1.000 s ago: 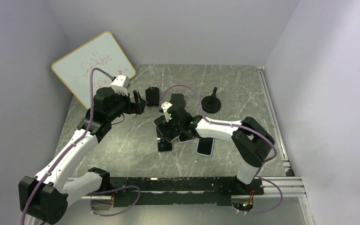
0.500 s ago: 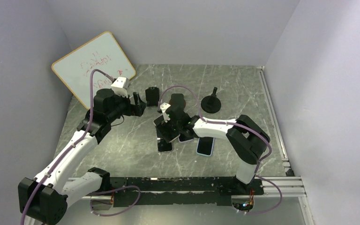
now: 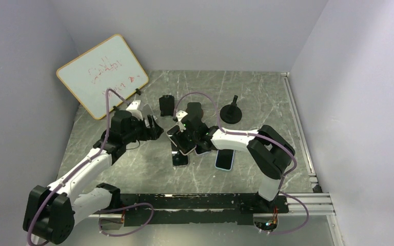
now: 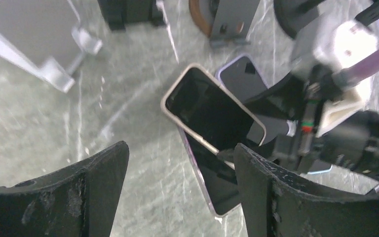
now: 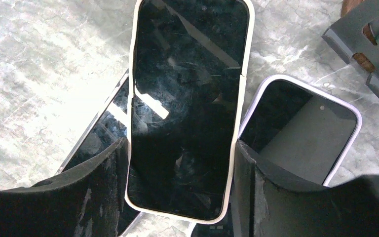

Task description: Place the phone on the phone stand

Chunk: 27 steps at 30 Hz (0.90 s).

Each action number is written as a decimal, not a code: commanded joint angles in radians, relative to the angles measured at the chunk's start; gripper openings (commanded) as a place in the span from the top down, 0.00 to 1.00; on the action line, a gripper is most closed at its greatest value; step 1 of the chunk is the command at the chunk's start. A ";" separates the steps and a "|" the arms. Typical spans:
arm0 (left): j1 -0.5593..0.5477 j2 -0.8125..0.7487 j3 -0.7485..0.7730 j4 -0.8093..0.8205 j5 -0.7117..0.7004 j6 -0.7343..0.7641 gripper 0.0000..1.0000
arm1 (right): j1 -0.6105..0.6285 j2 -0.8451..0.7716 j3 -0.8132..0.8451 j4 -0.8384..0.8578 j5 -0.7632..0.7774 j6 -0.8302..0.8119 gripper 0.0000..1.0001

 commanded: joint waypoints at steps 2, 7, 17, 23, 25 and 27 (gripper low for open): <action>0.005 0.041 -0.136 0.220 0.100 -0.140 0.19 | 0.008 0.031 -0.017 0.012 -0.003 0.021 0.59; 0.005 0.098 -0.198 0.317 0.123 -0.171 0.20 | 0.007 0.033 -0.014 0.022 -0.030 0.028 0.56; 0.005 0.129 -0.218 0.342 0.118 -0.167 0.21 | 0.009 0.017 -0.034 0.018 0.056 0.017 0.28; 0.005 0.147 -0.227 0.359 0.118 -0.170 0.21 | 0.027 0.006 -0.048 0.031 0.148 -0.001 0.26; 0.005 0.151 -0.229 0.362 0.119 -0.171 0.21 | 0.036 0.009 -0.048 0.030 0.176 -0.010 0.24; 0.005 0.153 -0.230 0.362 0.118 -0.169 0.21 | 0.044 0.011 -0.051 0.033 0.191 -0.014 0.22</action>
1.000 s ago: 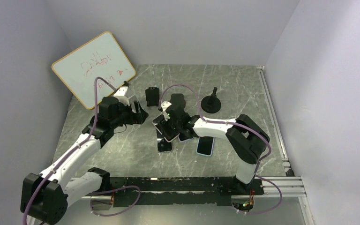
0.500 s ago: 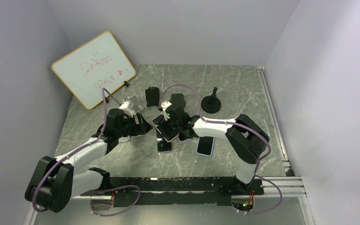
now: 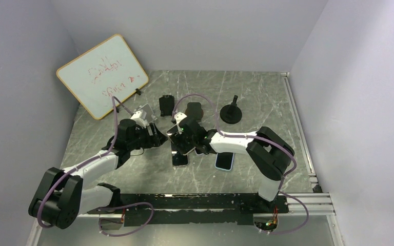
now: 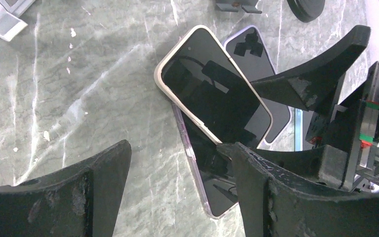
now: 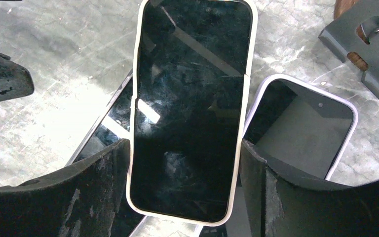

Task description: Place the phone on the phone stand

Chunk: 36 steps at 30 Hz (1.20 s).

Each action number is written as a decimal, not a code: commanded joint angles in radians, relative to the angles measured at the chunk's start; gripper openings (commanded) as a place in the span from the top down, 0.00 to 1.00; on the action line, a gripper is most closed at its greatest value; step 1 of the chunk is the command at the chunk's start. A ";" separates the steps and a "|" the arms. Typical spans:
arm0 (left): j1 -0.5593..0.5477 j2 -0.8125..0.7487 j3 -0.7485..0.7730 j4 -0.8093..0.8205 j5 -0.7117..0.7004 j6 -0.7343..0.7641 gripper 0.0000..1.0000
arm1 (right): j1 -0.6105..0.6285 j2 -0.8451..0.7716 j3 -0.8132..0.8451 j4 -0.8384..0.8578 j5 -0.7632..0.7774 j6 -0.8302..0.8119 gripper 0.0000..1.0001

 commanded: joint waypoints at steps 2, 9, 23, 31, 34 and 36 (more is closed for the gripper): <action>0.005 0.004 -0.010 0.043 0.016 -0.005 0.21 | 0.016 0.019 -0.030 -0.010 0.120 -0.036 0.19; 0.005 0.013 -0.008 0.044 0.015 -0.001 0.21 | 0.021 0.043 -0.031 -0.011 0.134 -0.041 0.12; 0.005 0.037 -0.016 0.073 0.011 -0.001 0.21 | 0.024 0.083 -0.039 -0.015 0.149 -0.050 0.11; 0.005 0.067 -0.028 0.122 0.017 -0.005 0.21 | 0.023 0.107 -0.036 -0.026 0.173 -0.056 0.29; 0.005 0.069 -0.033 0.129 0.014 -0.003 0.21 | 0.023 0.110 -0.039 -0.024 0.168 -0.054 0.34; 0.005 0.073 -0.039 0.140 0.015 -0.006 0.21 | 0.023 0.110 -0.039 -0.022 0.162 -0.047 0.37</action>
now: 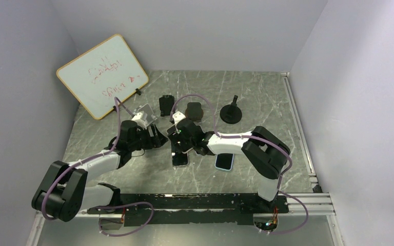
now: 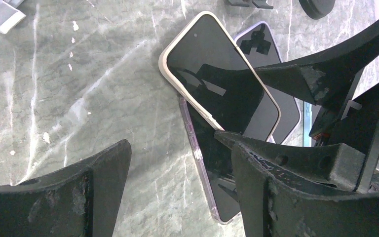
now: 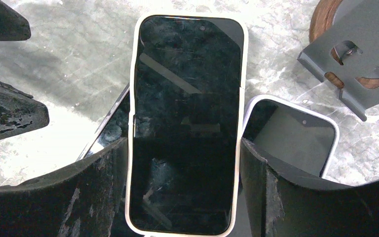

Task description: Place the phone on the phone stand

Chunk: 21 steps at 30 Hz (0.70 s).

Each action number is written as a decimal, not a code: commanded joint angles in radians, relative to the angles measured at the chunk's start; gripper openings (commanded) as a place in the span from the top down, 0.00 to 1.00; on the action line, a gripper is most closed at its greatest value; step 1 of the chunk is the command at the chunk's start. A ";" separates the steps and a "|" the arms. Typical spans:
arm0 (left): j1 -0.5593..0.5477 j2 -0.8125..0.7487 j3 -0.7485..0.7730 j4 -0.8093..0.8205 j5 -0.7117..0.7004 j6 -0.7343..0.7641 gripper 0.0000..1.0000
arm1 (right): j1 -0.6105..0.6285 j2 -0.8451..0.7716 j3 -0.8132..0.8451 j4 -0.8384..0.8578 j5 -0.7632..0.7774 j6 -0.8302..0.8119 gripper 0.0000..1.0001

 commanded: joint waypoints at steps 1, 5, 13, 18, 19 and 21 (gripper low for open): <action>0.005 0.008 -0.016 0.073 0.015 -0.007 0.21 | -0.004 0.066 -0.037 -0.115 0.044 -0.024 0.37; 0.005 0.019 -0.041 0.135 0.024 -0.023 0.21 | -0.015 0.039 -0.047 -0.086 -0.009 0.013 0.38; 0.005 0.041 -0.141 0.395 0.068 -0.089 0.20 | -0.043 -0.044 -0.098 0.017 -0.153 0.052 0.38; 0.005 0.103 -0.214 0.614 0.065 -0.141 0.20 | -0.044 -0.085 -0.132 0.074 -0.206 0.059 0.39; 0.005 0.129 -0.224 0.658 0.064 -0.151 0.20 | -0.043 -0.095 -0.139 0.086 -0.231 0.062 0.39; 0.005 0.204 -0.237 0.756 0.066 -0.173 0.20 | -0.044 -0.114 -0.151 0.108 -0.248 0.064 0.39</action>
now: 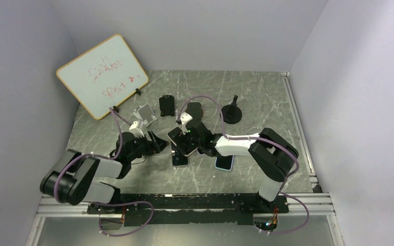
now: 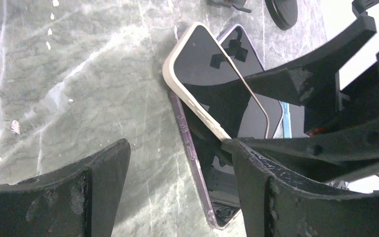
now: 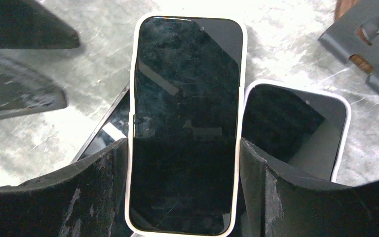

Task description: Place the phone on the phone stand

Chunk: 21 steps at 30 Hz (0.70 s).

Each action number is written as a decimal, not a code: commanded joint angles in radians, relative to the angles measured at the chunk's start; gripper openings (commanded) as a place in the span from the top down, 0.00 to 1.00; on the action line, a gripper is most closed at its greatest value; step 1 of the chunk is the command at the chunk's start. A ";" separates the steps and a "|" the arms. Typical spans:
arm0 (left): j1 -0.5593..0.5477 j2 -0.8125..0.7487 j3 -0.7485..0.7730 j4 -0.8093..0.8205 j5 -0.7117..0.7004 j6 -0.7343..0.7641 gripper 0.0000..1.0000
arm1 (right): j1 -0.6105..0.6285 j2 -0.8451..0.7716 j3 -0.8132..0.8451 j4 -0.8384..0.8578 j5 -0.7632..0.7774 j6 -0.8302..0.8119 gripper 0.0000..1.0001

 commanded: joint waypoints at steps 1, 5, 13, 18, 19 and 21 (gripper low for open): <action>0.005 0.136 -0.037 0.331 0.023 -0.069 0.20 | 0.003 -0.050 -0.045 0.021 -0.094 0.025 0.39; 0.005 0.326 -0.059 0.662 0.041 -0.157 0.20 | 0.005 -0.080 -0.063 0.048 -0.123 0.022 0.39; -0.001 0.650 -0.027 1.046 0.098 -0.305 0.33 | 0.005 -0.103 -0.071 0.047 -0.127 0.020 0.38; -0.002 0.608 -0.027 1.035 0.087 -0.279 0.34 | 0.006 -0.103 -0.070 0.050 -0.129 0.015 0.38; -0.002 0.616 -0.023 1.043 0.091 -0.286 0.35 | 0.006 -0.101 -0.066 0.051 -0.132 0.016 0.38; -0.002 0.636 -0.014 1.046 0.097 -0.298 0.36 | 0.006 -0.097 -0.062 0.054 -0.138 0.015 0.38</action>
